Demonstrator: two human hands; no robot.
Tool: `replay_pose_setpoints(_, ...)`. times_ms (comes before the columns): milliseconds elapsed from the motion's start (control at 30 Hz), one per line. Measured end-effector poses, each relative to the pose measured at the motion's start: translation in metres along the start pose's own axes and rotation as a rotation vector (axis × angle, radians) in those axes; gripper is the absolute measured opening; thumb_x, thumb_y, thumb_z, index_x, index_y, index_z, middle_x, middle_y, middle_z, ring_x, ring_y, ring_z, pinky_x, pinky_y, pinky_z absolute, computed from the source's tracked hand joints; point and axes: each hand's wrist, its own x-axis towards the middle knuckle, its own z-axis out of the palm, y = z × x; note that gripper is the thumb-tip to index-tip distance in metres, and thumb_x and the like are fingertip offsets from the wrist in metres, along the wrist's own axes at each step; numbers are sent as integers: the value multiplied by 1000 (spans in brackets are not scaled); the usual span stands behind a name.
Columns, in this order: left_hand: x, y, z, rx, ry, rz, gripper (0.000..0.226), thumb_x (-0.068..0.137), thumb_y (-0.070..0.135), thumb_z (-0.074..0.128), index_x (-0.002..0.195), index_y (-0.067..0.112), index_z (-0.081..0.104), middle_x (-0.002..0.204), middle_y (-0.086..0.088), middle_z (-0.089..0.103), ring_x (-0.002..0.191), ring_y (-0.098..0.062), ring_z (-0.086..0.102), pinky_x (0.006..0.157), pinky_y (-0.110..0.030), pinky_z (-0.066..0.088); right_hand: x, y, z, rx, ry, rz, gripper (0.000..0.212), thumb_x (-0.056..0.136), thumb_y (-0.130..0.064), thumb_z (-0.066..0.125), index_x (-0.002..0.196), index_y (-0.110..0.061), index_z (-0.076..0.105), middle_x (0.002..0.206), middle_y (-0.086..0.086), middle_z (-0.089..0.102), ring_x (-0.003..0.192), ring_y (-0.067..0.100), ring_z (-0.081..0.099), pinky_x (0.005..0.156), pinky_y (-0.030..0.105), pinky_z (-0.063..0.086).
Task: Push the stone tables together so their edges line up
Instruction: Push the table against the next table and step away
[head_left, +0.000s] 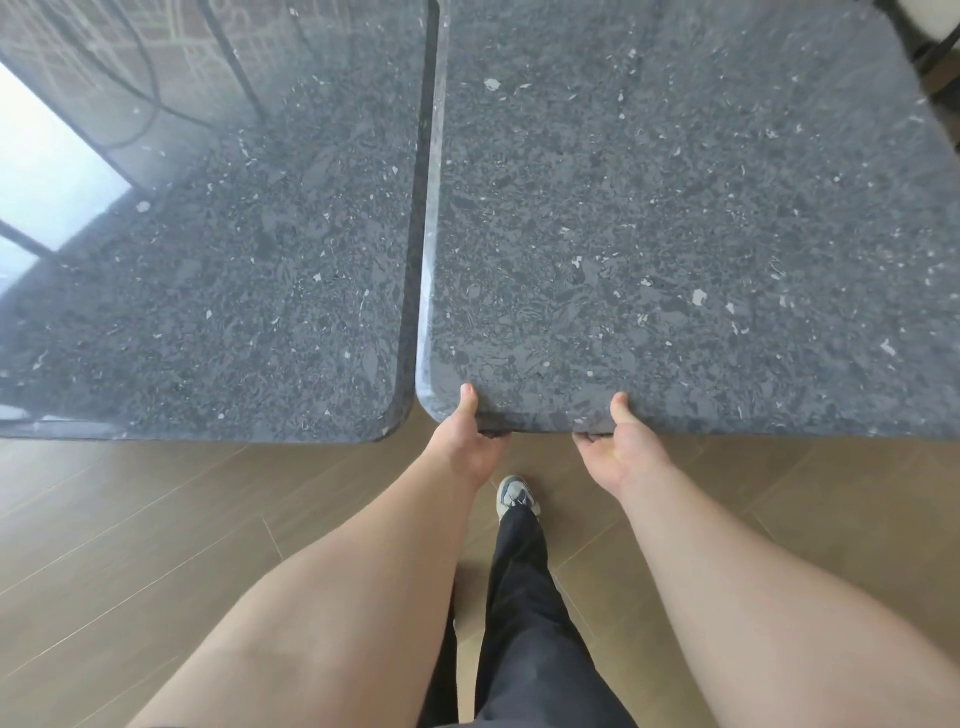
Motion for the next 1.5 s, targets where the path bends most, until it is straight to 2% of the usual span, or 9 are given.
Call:
replay_pose_setpoints(433, 3, -6, -14, 38, -37, 22, 54, 105, 33, 55, 150, 7, 41, 153, -17, 49, 138, -38, 50, 115, -58, 39, -1, 4, -8, -4, 16, -14, 19, 103, -31, 54, 103, -12, 56, 112, 11, 66, 105, 23, 64, 103, 41, 50)
replay_pose_setpoints(700, 11, -1, -14, 57, -1, -25, 50, 104, 36, 55, 143, 5, 47, 146, -18, 54, 135, -36, 53, 117, -52, 39, -3, -1, -2, 28, 10, 36, 25, 103, -29, 56, 120, -10, 58, 123, 14, 64, 113, 26, 62, 108, 45, 47)
replay_pose_setpoints(767, 8, -3, -14, 63, 36, -21, 41, 102, 37, 59, 131, 8, 55, 136, -17, 64, 125, -33, 62, 111, -48, 47, -4, -2, -5, 58, 8, 54, 31, 103, -26, 57, 129, -9, 57, 128, 15, 64, 119, 29, 61, 111, 48, 44)
replay_pose_setpoints(833, 3, -9, -13, 36, 62, -11, 30, 100, 35, 64, 116, 10, 60, 106, -13, 78, 96, -28, 77, 89, -42, 60, -5, -5, -8, 76, 6, 67, 35, 102, -23, 58, 134, -8, 55, 131, 17, 63, 122, 32, 61, 111, 49, 44)
replay_pose_setpoints(900, -2, -19, -7, -31, 88, -17, 25, 97, 33, 68, 110, 12, 62, 91, -6, 80, 82, -20, 79, 84, -36, 58, -4, -8, -12, 76, 14, 81, 37, 101, -23, 59, 133, -6, 55, 131, 18, 63, 122, 32, 60, 111, 48, 44)
replay_pose_setpoints(1033, -4, -50, 9, -159, 99, -92, 38, 93, 37, 73, 118, 10, 62, 117, -11, 71, 115, -24, 66, 111, -40, 46, -1, -20, -25, 131, 92, 44, 36, 98, -29, 65, 126, -7, 57, 130, 16, 60, 121, 31, 59, 108, 50, 46)
replay_pose_setpoints(1200, 5, -65, 27, -155, 9, -110, 32, 90, 37, 75, 104, 8, 70, 101, -11, 76, 91, -29, 74, 77, -40, 62, 12, -47, -29, 206, 126, -57, 46, 96, -42, 63, 132, -14, 59, 131, 14, 65, 120, 34, 62, 107, 56, 46)
replay_pose_setpoints(1333, 7, -61, 26, -126, -16, -117, 38, 92, 35, 72, 116, 6, 67, 105, -14, 78, 94, -30, 77, 81, -45, 61, 13, -49, -25, 115, 138, -73, 42, 100, -48, 55, 125, -15, 59, 129, 11, 66, 117, 29, 64, 107, 50, 48)
replay_pose_setpoints(1500, -1, -51, 28, -124, -39, -170, 40, 95, 30, 70, 122, 1, 64, 109, -20, 76, 112, -38, 69, 89, -52, 57, 12, -52, -24, 79, 134, -84, 42, 102, -50, 49, 125, -16, 57, 119, 9, 67, 110, 28, 65, 87, 47, 55)
